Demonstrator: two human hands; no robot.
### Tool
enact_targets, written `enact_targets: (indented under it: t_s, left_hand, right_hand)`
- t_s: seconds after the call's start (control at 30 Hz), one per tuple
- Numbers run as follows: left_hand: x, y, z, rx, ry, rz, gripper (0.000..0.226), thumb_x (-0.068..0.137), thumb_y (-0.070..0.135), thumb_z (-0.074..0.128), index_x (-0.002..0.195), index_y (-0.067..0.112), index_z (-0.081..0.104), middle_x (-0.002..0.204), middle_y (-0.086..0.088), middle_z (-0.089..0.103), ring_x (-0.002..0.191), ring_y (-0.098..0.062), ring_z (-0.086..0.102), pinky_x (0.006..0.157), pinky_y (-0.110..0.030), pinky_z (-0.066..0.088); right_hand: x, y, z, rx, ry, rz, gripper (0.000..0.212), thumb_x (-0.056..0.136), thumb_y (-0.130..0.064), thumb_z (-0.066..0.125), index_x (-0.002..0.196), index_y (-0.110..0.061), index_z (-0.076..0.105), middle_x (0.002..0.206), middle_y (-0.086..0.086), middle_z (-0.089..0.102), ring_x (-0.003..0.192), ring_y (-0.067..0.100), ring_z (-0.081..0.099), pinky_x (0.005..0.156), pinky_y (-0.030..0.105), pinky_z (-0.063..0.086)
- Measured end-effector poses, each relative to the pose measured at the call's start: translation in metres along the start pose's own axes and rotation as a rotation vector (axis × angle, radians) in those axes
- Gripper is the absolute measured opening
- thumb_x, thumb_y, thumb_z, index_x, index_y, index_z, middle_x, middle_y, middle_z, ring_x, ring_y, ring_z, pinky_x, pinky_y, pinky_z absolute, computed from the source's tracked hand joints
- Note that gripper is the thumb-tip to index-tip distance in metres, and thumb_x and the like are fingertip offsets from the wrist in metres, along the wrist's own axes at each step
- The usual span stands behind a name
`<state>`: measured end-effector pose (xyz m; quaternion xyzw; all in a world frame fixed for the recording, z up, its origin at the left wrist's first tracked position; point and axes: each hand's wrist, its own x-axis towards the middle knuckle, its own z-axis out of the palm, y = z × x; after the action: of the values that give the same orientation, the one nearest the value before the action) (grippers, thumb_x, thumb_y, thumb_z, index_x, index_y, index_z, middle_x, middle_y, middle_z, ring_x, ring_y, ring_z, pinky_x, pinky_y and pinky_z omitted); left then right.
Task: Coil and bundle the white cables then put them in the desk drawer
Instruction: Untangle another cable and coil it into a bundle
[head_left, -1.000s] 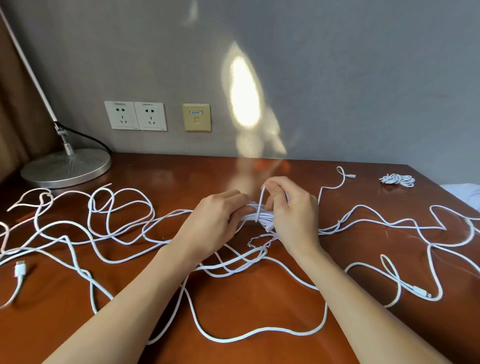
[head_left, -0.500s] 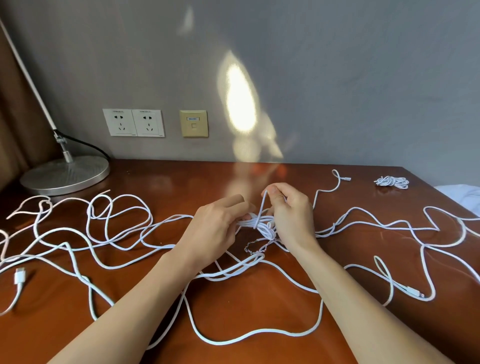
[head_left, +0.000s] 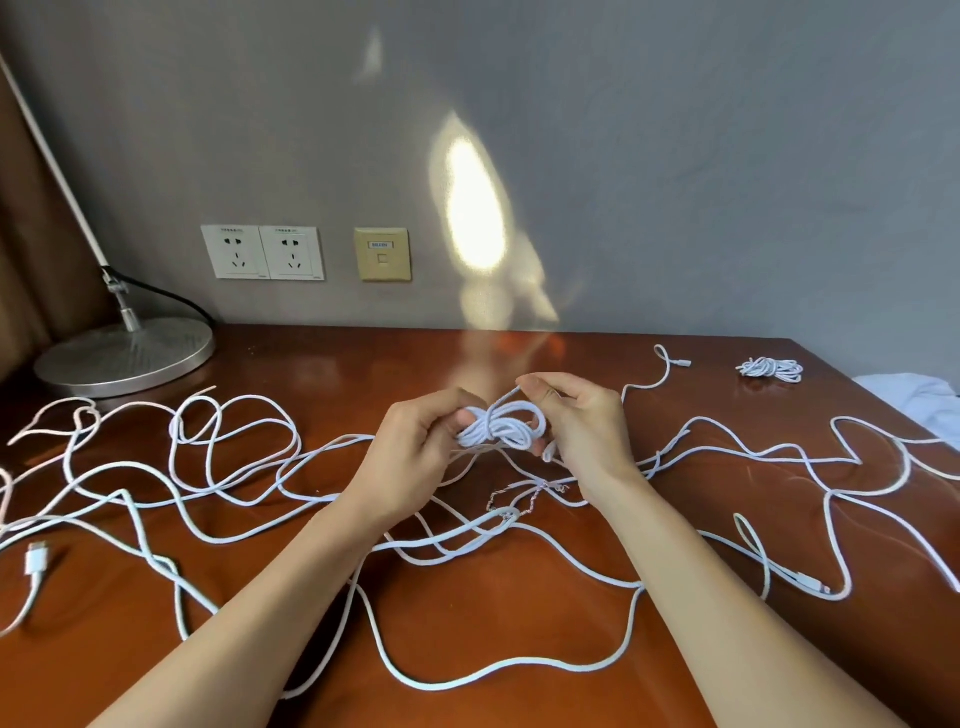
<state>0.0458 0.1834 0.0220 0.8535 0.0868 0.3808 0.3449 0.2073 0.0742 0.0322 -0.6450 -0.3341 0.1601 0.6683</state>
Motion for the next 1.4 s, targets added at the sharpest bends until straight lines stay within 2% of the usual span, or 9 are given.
enact_targets:
  t_s: [0.17,0.27,0.4,0.53,0.7,0.83,1.03,1.2,1.4]
  left_hand:
    - [0.001,0.000,0.003,-0.173,0.120,-0.194,0.027,0.107,0.008,0.051,0.096,0.011,0.075,0.085,-0.004,0.073,0.079,-0.017,0.066,0.074,-0.031,0.052]
    - [0.004,0.000,0.001,-0.254,0.185,-0.290,0.027,0.107,0.012,0.052,0.094,0.010,0.076,0.076,-0.012,0.067,0.067,-0.015,0.057,0.063,-0.024,0.048]
    - [0.005,-0.002,-0.005,-0.346,0.271,-0.369,0.027,0.107,0.024,0.054,0.098,0.010,0.076,0.068,-0.005,0.059,0.061,-0.014,0.048,0.056,-0.021,0.039]
    - [0.007,-0.006,-0.005,-0.369,0.362,-0.468,0.024,0.104,0.019,0.057,0.094,0.009,0.077,0.060,0.006,0.058,0.051,-0.005,0.047,0.051,-0.018,0.040]
    - [0.008,-0.020,-0.007,-0.030,0.383,-0.451,0.032,0.102,0.029,0.059,0.076,0.014,0.068,0.072,-0.003,0.070,0.063,-0.010,0.056,0.065,-0.033,0.048]
    - [0.004,-0.026,-0.009,0.201,0.315,-0.325,0.027,0.103,0.035,0.058,0.083,0.020,0.070,0.068,0.002,0.067,0.065,-0.017,0.059,0.058,-0.032,0.045]
    - [0.005,-0.032,-0.013,0.293,0.321,-0.323,0.026,0.103,0.034,0.058,0.095,0.020,0.078,0.068,0.006,0.070,0.062,-0.015,0.064,0.060,-0.039,0.052]
    - [0.007,-0.035,-0.015,0.282,0.327,-0.340,0.024,0.102,0.031,0.060,0.095,0.019,0.080,0.072,0.005,0.073,0.067,-0.017,0.068,0.066,-0.045,0.056]
    - [0.007,-0.035,-0.017,0.281,0.336,-0.367,0.025,0.101,0.030,0.061,0.092,0.018,0.081,0.070,0.005,0.073,0.064,-0.016,0.066,0.061,-0.038,0.053]
  right_hand:
    - [0.001,0.009,-0.002,-0.270,-0.057,-0.054,0.016,0.100,-0.028,0.066,0.100,-0.023,0.082,0.043,-0.008,0.050,0.039,0.006,0.041,0.049,0.022,0.039]
    - [-0.003,0.009,0.001,-0.366,-0.126,-0.091,0.019,0.099,-0.036,0.067,0.103,-0.026,0.082,0.046,-0.022,0.054,0.046,-0.002,0.051,0.059,0.021,0.037]
    - [-0.012,0.010,0.007,-0.428,-0.299,-0.187,0.020,0.100,-0.037,0.067,0.109,-0.027,0.082,0.086,-0.018,0.078,0.085,-0.004,0.070,0.080,0.027,0.056]
    - [-0.018,0.007,0.008,-0.472,-0.508,-0.175,0.026,0.104,-0.036,0.061,0.122,-0.027,0.077,0.068,-0.033,0.067,0.072,-0.015,0.063,0.071,0.009,0.047]
    - [-0.014,0.016,0.011,-0.552,-0.571,-0.192,0.031,0.105,-0.035,0.057,0.134,-0.035,0.068,0.129,-0.021,0.069,0.125,-0.006,0.059,0.111,0.035,0.049]
    - [-0.013,0.010,0.010,-0.612,-0.565,-0.246,0.030,0.107,-0.034,0.053,0.131,-0.034,0.069,0.124,-0.020,0.072,0.120,-0.006,0.061,0.106,0.032,0.051]
    - [-0.014,0.006,0.010,-0.610,-0.420,-0.364,0.023,0.105,-0.034,0.056,0.107,-0.025,0.078,0.060,-0.004,0.061,0.055,0.007,0.055,0.061,0.018,0.042]
    - [-0.017,0.003,0.013,-0.616,-0.391,-0.435,0.023,0.104,-0.030,0.060,0.105,-0.021,0.080,0.055,-0.018,0.057,0.060,0.005,0.057,0.063,0.016,0.042]
    - [-0.020,0.001,0.016,-0.601,-0.405,-0.442,0.023,0.103,-0.033,0.063,0.116,-0.025,0.079,0.098,-0.016,0.078,0.093,0.002,0.071,0.079,0.027,0.056]
